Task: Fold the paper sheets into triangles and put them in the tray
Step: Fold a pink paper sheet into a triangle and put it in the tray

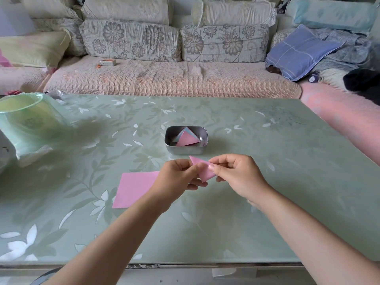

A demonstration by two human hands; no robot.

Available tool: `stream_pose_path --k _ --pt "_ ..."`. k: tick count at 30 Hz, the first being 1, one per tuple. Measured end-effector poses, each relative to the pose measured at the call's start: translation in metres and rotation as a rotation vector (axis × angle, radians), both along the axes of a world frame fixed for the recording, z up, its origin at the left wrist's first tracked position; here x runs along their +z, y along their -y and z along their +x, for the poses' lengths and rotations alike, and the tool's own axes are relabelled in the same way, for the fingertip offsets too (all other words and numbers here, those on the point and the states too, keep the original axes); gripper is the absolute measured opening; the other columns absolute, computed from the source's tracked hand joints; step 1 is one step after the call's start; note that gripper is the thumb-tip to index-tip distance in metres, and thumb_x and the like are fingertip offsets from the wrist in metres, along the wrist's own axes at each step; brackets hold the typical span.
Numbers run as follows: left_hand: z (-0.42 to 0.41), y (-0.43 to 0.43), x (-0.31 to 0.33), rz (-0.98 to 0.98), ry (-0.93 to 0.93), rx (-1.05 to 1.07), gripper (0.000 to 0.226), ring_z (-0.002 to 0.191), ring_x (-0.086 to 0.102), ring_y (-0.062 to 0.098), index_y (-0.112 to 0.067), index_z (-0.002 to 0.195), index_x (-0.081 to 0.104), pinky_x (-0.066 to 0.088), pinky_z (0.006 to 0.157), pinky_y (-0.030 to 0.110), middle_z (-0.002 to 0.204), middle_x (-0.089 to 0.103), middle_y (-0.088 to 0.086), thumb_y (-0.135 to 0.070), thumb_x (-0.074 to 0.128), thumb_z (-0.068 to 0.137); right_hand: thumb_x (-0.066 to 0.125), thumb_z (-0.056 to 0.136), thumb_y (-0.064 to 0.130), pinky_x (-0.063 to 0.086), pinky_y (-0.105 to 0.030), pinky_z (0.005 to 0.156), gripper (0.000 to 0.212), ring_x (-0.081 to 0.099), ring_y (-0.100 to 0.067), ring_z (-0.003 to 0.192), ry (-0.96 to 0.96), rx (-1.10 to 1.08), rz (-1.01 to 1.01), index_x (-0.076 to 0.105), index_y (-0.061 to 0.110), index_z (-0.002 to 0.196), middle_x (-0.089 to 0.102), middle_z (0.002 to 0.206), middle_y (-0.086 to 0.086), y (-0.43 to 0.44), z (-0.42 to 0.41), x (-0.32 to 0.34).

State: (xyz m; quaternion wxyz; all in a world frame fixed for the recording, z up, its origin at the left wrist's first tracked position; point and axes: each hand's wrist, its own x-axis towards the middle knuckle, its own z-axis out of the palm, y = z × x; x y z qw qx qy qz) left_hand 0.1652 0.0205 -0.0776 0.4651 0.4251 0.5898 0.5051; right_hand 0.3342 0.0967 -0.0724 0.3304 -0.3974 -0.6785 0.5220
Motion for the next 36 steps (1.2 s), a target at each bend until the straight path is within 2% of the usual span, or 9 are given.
stream_pose_path --k 6,10,14,17,22,25,27,32,36 --pt "0.000 -0.001 -0.002 0.058 -0.103 0.061 0.010 0.078 0.072 0.016 -0.019 0.096 0.075 0.060 0.072 0.033 0.081 0.076 0.002 -0.025 0.068 0.092 0.076 0.087 0.014 0.058 -0.033 0.072 0.015 0.064 -0.014 0.064 0.018 0.008 -0.086 0.078 0.026 0.077 0.076 0.080 -0.007 0.000 0.001 0.004" --pt "-0.009 -0.002 0.000 0.202 -0.190 0.080 0.029 0.067 0.070 0.019 -0.033 0.111 0.066 0.060 0.064 0.032 0.075 0.071 0.003 -0.017 0.073 0.088 0.075 0.088 0.011 0.055 -0.023 0.064 0.006 0.062 -0.012 0.062 0.033 0.025 -0.130 0.077 0.017 0.086 0.074 0.075 -0.002 -0.001 0.004 0.007" --pt "-0.015 -0.001 0.000 0.218 -0.265 0.050 0.016 0.062 0.071 0.019 -0.034 0.090 0.075 0.056 0.058 0.026 0.072 0.073 -0.002 -0.019 0.075 0.086 0.074 0.088 0.011 0.055 -0.024 0.065 0.006 0.061 -0.012 0.062 0.051 0.069 -0.159 0.077 0.015 0.087 0.072 0.076 -0.002 -0.003 0.006 0.009" --pt "-0.016 -0.001 -0.002 0.186 -0.297 0.049 0.011 0.061 0.070 0.017 -0.032 0.086 0.077 0.056 0.059 0.024 0.071 0.073 -0.005 -0.022 0.078 0.083 0.074 0.088 0.010 0.052 -0.027 0.067 0.005 0.060 -0.012 0.063 0.089 0.100 -0.160 0.077 0.014 0.087 0.072 0.076 -0.002 -0.004 0.008 0.008" --pt "-0.016 -0.001 -0.004 0.129 -0.418 0.067 0.007 0.056 0.067 0.006 -0.032 0.081 0.078 0.055 0.058 0.017 0.065 0.072 -0.011 -0.030 0.083 0.077 0.075 0.087 0.010 0.048 -0.016 0.063 0.010 0.060 -0.009 0.063 0.162 0.124 -0.113 0.077 0.018 0.082 0.073 0.071 0.003 -0.007 0.010 0.004" --pt "-0.014 -0.001 -0.008 0.086 -0.521 0.046 0.005 0.053 0.061 -0.004 -0.032 0.078 0.077 0.046 0.051 0.010 0.064 0.069 -0.020 -0.030 0.082 0.079 0.077 0.085 0.016 0.053 -0.029 0.075 0.007 0.065 -0.011 0.073 0.263 0.109 -0.045 0.077 0.021 0.080 0.077 0.081 0.000 -0.009 0.009 -0.004" --pt "-0.011 -0.002 -0.012 0.063 -0.618 0.016 0.005 0.056 0.058 -0.010 -0.032 0.078 0.077 0.038 0.050 0.004 0.063 0.066 -0.029 -0.028 0.079 0.080 0.079 0.082 0.027 0.051 -0.028 0.071 0.005 0.064 -0.005 0.070 0.387 0.107 0.030 0.077 0.027 0.077 0.075 0.078 0.007 -0.010 0.007 -0.010" --pt "-0.009 -0.003 -0.019 -0.066 -0.843 -0.010 0.002 0.066 0.056 -0.008 -0.039 0.077 0.073 0.041 0.055 0.017 0.077 0.069 -0.024 -0.038 0.072 0.079 0.072 0.075 0.044 0.047 -0.021 0.070 0.003 0.061 -0.002 0.078 0.632 0.105 0.223 0.071 0.042 0.073 0.067 0.072 0.027 -0.009 0.002 -0.021" --pt "-0.006 -0.003 -0.019 -0.042 -0.964 -0.024 0.003 0.075 0.059 -0.002 -0.039 0.080 0.070 0.044 0.058 0.020 0.079 0.068 -0.021 -0.041 0.069 0.078 0.074 0.076 0.047 0.040 -0.026 0.084 0.011 0.049 -0.008 0.093 0.704 0.120 0.432 0.064 0.045 0.080 0.062 0.085 0.019 -0.009 0.000 -0.024"
